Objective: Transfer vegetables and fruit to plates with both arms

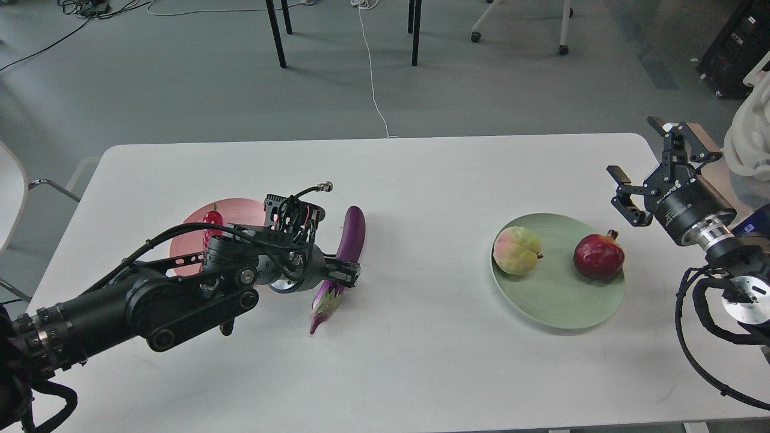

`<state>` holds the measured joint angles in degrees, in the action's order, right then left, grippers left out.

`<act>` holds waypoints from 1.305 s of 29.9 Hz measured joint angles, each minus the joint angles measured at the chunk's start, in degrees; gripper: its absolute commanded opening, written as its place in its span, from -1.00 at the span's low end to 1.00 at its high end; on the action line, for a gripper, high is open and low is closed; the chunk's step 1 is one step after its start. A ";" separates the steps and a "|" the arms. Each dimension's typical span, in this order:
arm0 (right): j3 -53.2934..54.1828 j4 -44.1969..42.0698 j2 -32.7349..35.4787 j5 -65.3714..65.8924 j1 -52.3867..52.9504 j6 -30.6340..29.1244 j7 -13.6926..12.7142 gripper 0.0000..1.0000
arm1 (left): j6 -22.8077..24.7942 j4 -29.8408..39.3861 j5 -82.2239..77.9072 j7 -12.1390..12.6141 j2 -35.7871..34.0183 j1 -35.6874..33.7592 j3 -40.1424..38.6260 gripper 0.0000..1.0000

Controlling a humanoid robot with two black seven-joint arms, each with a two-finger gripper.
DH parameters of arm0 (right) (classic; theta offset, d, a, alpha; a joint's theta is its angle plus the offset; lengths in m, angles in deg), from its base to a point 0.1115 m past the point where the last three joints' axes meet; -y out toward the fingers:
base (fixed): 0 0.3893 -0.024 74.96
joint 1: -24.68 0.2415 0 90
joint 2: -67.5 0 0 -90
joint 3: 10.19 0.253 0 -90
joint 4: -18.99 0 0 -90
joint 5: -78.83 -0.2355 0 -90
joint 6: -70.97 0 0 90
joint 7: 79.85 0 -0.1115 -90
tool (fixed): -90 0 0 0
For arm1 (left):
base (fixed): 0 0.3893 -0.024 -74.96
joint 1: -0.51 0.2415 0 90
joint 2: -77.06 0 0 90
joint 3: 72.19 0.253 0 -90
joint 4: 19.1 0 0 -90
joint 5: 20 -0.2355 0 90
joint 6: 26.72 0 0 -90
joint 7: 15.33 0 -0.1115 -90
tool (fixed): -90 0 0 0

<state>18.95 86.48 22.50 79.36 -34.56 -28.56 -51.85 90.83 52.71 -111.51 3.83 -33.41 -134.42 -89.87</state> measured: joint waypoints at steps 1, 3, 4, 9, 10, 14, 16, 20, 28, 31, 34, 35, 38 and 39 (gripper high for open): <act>-0.05 0.01 0.00 0.02 0.00 -0.01 0.00 0.97 | 0.00 0.33 0.32 0.07 -0.48 -0.15 -0.34 -0.61; -0.10 0.02 0.00 0.07 0.00 -0.04 0.00 0.97 | 0.00 1.09 1.77 0.21 -2.05 -0.40 -1.24 -0.61; -0.13 0.01 -0.02 0.09 0.00 -0.04 0.00 0.97 | 0.00 1.42 2.83 0.34 -3.11 -0.54 -1.82 -0.61; -0.21 -0.06 -0.29 0.54 0.00 -0.05 0.00 0.97 | 0.14 1.94 8.77 1.34 -8.76 -1.32 -4.40 -0.61; -0.21 -0.07 -0.36 0.71 0.00 -0.04 0.00 0.97 | 0.15 1.96 10.13 1.63 -10.18 -1.33 -4.69 -0.60; -0.22 -0.14 -0.53 1.08 0.00 -0.03 0.00 0.97 | -0.12 2.02 16.43 3.34 -14.89 -1.06 -4.99 -0.59; -0.20 -0.16 -0.60 1.15 -0.04 -0.03 0.00 0.97 | -0.94 2.03 20.22 4.25 -16.58 -0.73 -4.99 -0.59; -0.15 -0.17 -0.69 1.16 -0.08 -0.02 0.00 0.97 | -4.40 2.03 25.56 5.15 -18.19 -0.17 -4.28 -0.54; -0.06 -0.17 -0.70 1.19 -0.09 0.00 0.00 0.97 | -6.13 1.94 26.37 4.50 -18.38 0.93 -3.98 0.99; -0.06 -0.17 -0.70 1.19 -0.09 0.01 0.00 0.97 | -6.15 1.90 26.11 4.15 -19.07 0.94 -3.95 1.00; -0.04 -0.17 -0.70 1.19 -0.09 0.01 0.00 0.97 | -6.11 1.88 25.91 3.39 -19.77 0.93 -3.96 1.00; -0.01 -0.17 -0.70 1.19 -0.09 0.01 0.00 0.97 | -6.07 1.89 25.91 3.07 -19.95 0.92 -4.13 1.00; 0.02 -0.16 -0.66 1.19 -0.02 0.01 0.00 0.97 | -5.85 1.92 26.02 1.42 -21.18 0.50 -4.89 1.00; 0.02 -0.16 -0.51 1.19 0.10 0.01 0.00 0.97 | -5.80 1.95 26.09 0.51 -21.81 0.31 -5.02 1.00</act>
<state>18.97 86.31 21.99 80.55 -34.45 -28.55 -51.85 85.03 54.66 -85.42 4.35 -55.22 -134.12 -94.89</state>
